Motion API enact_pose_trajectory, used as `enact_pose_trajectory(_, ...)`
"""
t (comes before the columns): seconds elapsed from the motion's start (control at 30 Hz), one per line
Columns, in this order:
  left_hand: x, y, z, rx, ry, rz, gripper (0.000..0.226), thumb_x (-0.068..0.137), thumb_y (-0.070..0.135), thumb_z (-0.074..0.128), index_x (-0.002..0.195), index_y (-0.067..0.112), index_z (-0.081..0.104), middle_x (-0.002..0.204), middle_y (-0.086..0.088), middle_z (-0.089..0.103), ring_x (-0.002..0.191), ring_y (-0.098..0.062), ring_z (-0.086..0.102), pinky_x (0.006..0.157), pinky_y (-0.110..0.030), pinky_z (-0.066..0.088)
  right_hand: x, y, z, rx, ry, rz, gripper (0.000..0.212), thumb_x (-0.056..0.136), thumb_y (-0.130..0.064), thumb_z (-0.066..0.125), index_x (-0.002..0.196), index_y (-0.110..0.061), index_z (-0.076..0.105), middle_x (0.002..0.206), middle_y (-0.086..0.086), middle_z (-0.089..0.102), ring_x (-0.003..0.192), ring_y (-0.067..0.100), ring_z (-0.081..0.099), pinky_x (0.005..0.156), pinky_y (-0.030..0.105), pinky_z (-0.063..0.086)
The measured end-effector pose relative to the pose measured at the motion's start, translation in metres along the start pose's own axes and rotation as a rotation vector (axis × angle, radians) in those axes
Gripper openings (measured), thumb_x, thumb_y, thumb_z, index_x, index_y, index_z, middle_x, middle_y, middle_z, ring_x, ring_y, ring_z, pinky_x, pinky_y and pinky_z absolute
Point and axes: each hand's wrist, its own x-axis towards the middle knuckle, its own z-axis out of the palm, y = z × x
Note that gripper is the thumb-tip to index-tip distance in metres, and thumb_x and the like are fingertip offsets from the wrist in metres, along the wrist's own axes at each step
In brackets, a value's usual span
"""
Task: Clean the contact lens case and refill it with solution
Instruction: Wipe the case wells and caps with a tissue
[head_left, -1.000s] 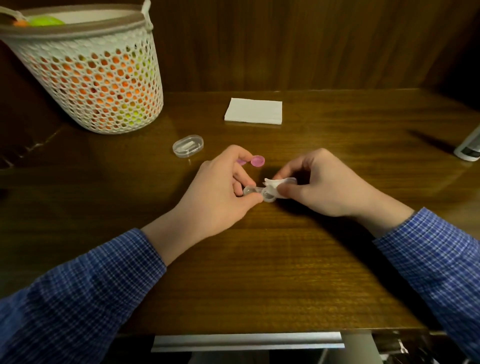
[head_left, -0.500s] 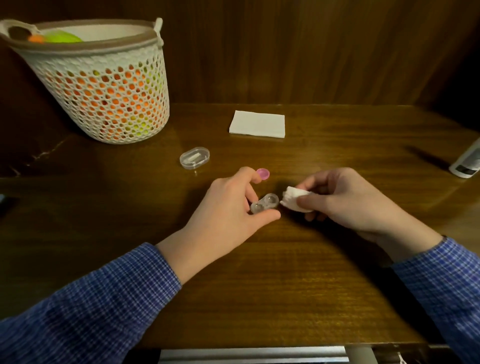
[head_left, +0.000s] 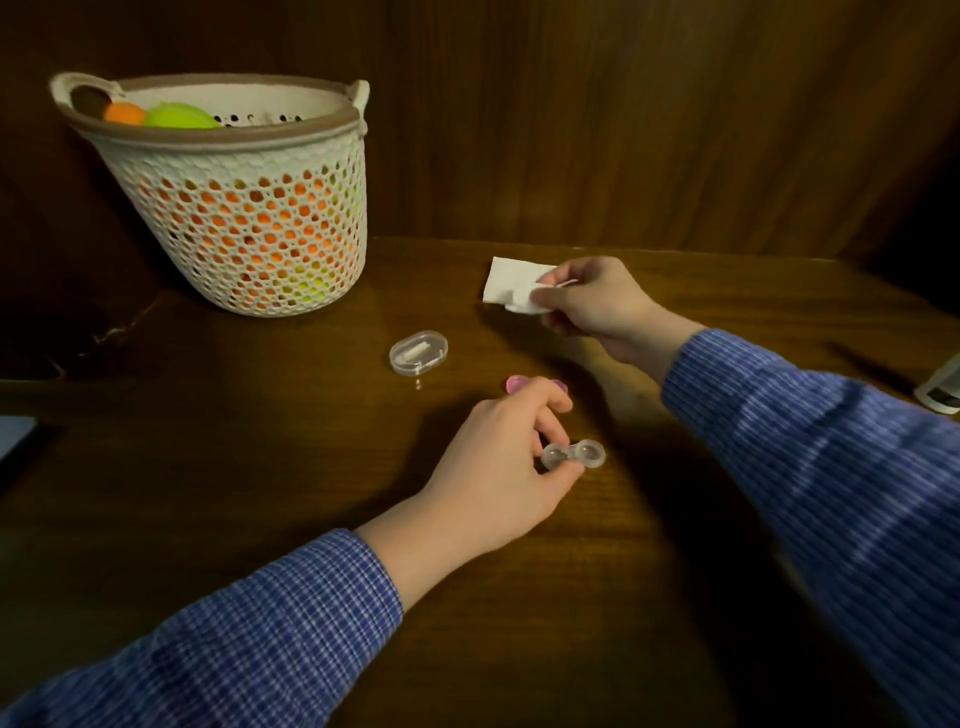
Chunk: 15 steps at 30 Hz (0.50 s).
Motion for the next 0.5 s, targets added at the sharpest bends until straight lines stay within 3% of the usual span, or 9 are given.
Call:
enact_pose_trajectory(0.17,0.0,-0.003,0.003,-0.002,0.015,0.014,0.047,0.088,0.031,0.08,0.129,0.034,0.056,0.094,0.021,0.067,0.084,0.004,0.063,0.077,-0.02,0.058,0.05,-0.013,0.021,-0.011,0.072,0.026,0.022,0.094,-0.019,0.074,0.111,-0.008,0.066,0.1,0.01,0.071,0.064,0.012,0.066,0.048,0.02,0.052)
enact_pose_trajectory(0.3,0.003,-0.003,0.004,0.017,0.004,0.036,0.047,0.089,0.032,0.079,0.13,0.032,0.057,0.096,0.02,0.067,0.085,0.001,0.062,0.08,-0.025,0.06,0.055,-0.001,0.015,-0.18,0.156,0.078,0.037,0.096,-0.022,0.071,0.128,-0.009,0.056,0.108,0.009,0.065,0.089,0.021,0.069,0.066,0.029,0.06)
enact_pose_trajectory(0.37,0.005,-0.002,0.005,0.033,-0.005,0.044,0.048,0.088,0.033,0.08,0.13,0.033,0.056,0.095,0.021,0.067,0.086,0.002,0.061,0.08,-0.024,0.059,0.039,0.01,-0.002,-0.176,0.187,-0.004,0.022,0.094,-0.017,0.071,0.114,-0.013,0.065,0.105,0.008,0.067,0.086,0.02,0.068,0.062,0.026,0.057)
enact_pose_trajectory(0.43,0.006,0.0,0.006,0.05,-0.011,0.048,0.049,0.088,0.033,0.081,0.131,0.033,0.056,0.095,0.021,0.067,0.085,0.001,0.061,0.08,-0.024,0.059,0.011,0.025,-0.025,-0.171,0.195,-0.066,0.005,0.093,-0.016,0.07,0.098,-0.018,0.069,0.093,0.005,0.07,0.072,0.013,0.066,0.051,0.018,0.051)
enact_pose_trajectory(0.5,0.007,0.001,0.007,0.066,-0.003,0.044,0.05,0.088,0.032,0.081,0.131,0.032,0.056,0.096,0.021,0.067,0.085,0.001,0.062,0.081,-0.025,0.06,-0.023,0.044,-0.048,-0.145,0.189,-0.077,0.003,0.094,-0.016,0.07,0.095,-0.019,0.07,0.084,0.002,0.07,0.062,0.008,0.066,0.049,0.016,0.05)
